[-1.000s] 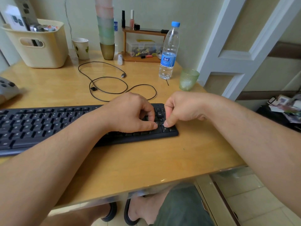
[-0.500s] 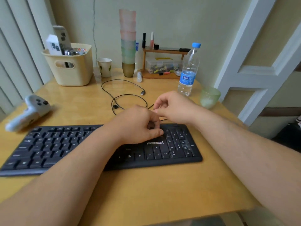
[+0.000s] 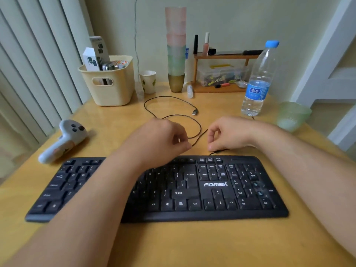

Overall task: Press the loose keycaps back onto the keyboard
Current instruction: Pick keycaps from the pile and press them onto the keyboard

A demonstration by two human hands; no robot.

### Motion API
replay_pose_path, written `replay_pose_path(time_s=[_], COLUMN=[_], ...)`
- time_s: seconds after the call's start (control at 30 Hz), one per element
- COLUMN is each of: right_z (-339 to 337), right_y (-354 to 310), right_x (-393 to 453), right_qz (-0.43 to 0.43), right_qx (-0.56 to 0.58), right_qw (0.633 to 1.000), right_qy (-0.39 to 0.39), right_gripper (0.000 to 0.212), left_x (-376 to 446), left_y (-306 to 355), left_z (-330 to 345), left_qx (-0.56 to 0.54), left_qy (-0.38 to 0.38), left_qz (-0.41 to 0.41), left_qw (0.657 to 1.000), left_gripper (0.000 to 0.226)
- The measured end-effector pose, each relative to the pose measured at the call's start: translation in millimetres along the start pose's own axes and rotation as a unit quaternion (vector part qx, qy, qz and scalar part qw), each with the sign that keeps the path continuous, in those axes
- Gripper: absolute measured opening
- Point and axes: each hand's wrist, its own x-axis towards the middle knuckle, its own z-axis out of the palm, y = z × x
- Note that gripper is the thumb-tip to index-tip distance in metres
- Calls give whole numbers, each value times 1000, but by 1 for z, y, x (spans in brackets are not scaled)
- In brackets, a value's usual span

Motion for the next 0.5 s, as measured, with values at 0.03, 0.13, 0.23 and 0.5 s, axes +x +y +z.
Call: replay_pose_path(time_s=[0.03, 0.13, 0.23, 0.5], right_z=[3, 6, 3, 12], right_y=[-1, -3, 0, -1], right_x=[-2, -9, -16, -48], right_qz=[-7, -23, -25, -72], right_qx=[1, -7, 14, 520], right_qw=[1000, 999, 995, 844], right_qy=[12, 43, 100, 106], right_gripper=[11, 5, 4, 23], left_x=[0, -1, -4, -4], left_y=[5, 16, 23, 42], left_z=[2, 5, 7, 20], left_qx=[1, -6, -23, -113], left_qy=[-1, 7, 13, 43], left_qz=[12, 35, 40, 25], left_qw=[1000, 999, 999, 992], left_gripper=[20, 19, 17, 26])
